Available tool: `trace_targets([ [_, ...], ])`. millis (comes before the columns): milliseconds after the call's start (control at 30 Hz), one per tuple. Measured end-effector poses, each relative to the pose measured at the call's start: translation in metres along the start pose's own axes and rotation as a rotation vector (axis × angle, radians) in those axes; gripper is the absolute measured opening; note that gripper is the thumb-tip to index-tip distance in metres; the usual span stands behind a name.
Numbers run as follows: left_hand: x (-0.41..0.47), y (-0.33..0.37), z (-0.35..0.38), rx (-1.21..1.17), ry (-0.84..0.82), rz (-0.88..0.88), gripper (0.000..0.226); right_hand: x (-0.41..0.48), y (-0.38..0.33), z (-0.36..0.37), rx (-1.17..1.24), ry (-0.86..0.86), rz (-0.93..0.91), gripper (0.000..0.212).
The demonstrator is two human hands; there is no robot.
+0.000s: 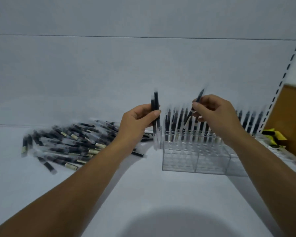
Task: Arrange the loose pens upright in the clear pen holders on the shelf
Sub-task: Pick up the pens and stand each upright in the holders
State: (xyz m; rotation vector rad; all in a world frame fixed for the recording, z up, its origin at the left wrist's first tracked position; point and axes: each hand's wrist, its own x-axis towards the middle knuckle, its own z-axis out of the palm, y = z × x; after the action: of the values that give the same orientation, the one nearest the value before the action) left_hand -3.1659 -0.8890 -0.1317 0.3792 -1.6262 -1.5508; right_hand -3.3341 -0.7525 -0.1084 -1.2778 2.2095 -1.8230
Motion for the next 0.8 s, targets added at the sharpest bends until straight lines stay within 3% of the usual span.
trace_targets([
  [167,0.001,-0.017,0.0,0.049,-0.056,-0.023,0.019,0.009,0.003,0.003,-0.071,0.002,-0.015,0.017],
  [367,-0.002,-0.025,-0.002,0.069,-0.112,-0.032,0.019,0.014,0.001,0.012,-0.236,-0.065,-0.032,0.006],
  [600,-0.013,-0.029,0.004,0.058,-0.159,-0.091,0.021,0.006,0.006,0.022,-0.456,-0.212,0.005,0.011],
  [800,-0.008,-0.032,-0.003,0.198,-0.183,-0.091,0.016,0.002,0.006,0.025,-0.501,-0.257,0.03,0.011],
])
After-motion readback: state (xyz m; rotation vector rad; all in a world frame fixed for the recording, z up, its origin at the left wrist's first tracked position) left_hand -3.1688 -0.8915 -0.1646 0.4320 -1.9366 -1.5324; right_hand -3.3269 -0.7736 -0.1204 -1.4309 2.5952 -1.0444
